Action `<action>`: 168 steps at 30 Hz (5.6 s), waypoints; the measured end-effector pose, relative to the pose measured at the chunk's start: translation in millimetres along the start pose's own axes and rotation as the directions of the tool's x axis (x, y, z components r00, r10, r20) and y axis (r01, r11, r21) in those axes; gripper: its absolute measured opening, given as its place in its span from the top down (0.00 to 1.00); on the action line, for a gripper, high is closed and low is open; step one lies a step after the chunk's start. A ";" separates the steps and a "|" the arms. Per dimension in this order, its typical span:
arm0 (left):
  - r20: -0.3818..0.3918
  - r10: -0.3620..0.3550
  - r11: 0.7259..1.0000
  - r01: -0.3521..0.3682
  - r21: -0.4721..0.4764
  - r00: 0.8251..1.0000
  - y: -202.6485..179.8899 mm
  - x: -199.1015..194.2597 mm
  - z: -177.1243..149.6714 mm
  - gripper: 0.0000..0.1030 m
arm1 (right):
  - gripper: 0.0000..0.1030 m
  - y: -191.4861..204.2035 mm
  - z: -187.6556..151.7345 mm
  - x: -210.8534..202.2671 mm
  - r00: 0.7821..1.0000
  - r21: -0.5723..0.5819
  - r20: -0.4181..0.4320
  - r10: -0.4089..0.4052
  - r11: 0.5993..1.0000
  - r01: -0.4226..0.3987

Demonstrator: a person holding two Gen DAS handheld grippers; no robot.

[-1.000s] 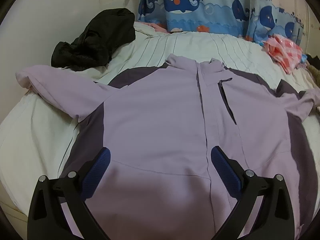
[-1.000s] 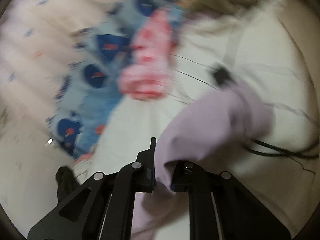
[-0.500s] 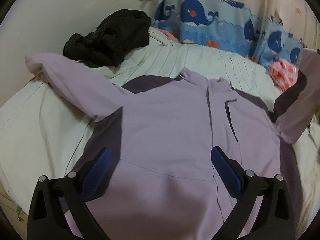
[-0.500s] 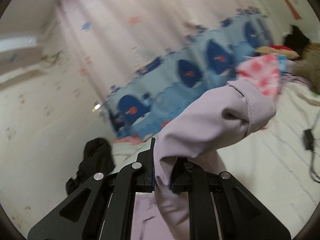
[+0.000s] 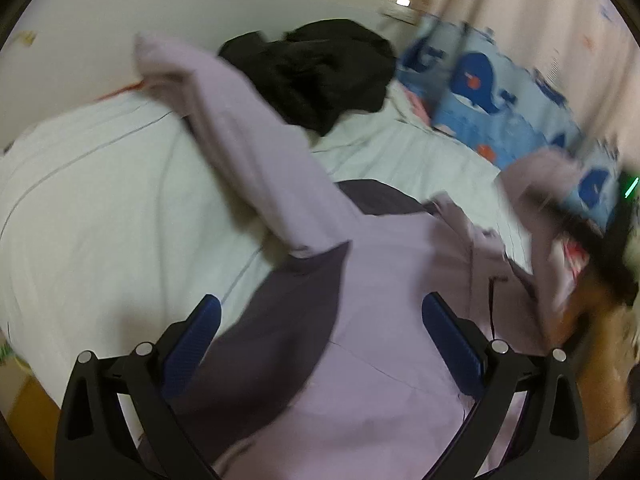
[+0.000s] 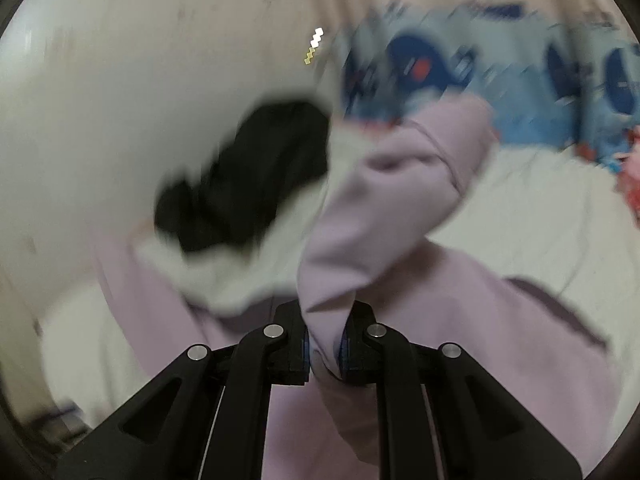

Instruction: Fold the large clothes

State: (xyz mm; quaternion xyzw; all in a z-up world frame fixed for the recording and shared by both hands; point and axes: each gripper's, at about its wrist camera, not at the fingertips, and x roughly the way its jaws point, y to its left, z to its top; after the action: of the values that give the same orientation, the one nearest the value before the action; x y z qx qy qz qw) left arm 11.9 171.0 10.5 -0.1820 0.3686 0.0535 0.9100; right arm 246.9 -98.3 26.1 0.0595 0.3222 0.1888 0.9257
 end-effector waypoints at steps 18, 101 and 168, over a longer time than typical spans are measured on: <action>-0.052 -0.014 0.992 0.008 -0.123 0.999 32.6 17.2 3.2 0.06 | 0.12 54.1 -79.8 123.1 0.897 0.037 -0.422 0.132 0.991 -0.129; -0.498 -0.398 0.530 0.636 0.561 0.771 -263.1 97.7 -60.7 0.23 | 0.13 -248.3 -161.8 -126.6 0.926 0.798 0.307 0.221 0.471 -0.377; 0.123 -0.120 0.820 0.028 0.572 0.985 -151.8 174.1 15.4 0.07 | 0.07 -215.2 -70.7 -49.6 0.855 0.130 -0.039 -0.518 0.845 0.518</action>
State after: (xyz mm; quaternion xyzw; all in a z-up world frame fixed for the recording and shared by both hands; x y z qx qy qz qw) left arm 182.9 29.4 -55.2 0.0875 0.2893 -0.0803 0.9498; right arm 234.4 -316.7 -50.9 0.0330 0.3393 -0.0899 0.9358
